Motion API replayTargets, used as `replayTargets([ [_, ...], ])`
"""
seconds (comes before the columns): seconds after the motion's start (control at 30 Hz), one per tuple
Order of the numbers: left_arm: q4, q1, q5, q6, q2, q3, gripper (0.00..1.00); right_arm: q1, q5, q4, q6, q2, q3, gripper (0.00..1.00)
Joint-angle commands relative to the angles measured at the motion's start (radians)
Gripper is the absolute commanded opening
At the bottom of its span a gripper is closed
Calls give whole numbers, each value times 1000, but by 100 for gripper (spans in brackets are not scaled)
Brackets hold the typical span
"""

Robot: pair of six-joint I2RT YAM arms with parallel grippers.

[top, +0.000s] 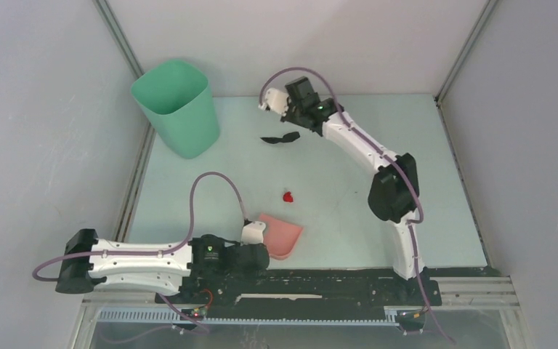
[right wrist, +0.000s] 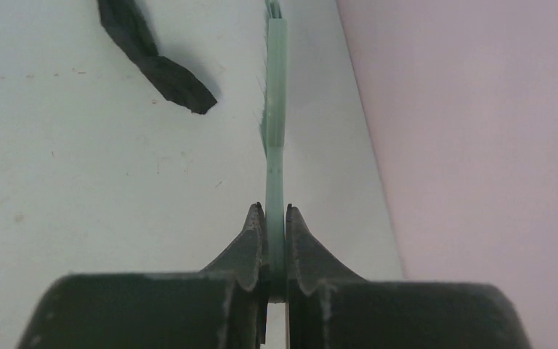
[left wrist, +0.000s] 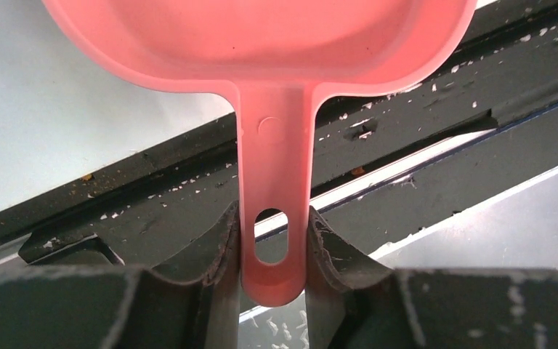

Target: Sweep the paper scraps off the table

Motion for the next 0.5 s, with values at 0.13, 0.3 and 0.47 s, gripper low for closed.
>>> replayTargets([
  [0.13, 10, -60, 19, -50, 34, -12, 0, 131, 76, 153, -472, 80, -76, 0],
  [0.3, 6, -77, 35, -85, -27, -64, 0, 171, 92, 133, -608, 52, -186, 0],
  [0.47, -22, -77, -5, -95, -69, -64, 0, 201, 90, -57, -512, -28, -252, 0],
])
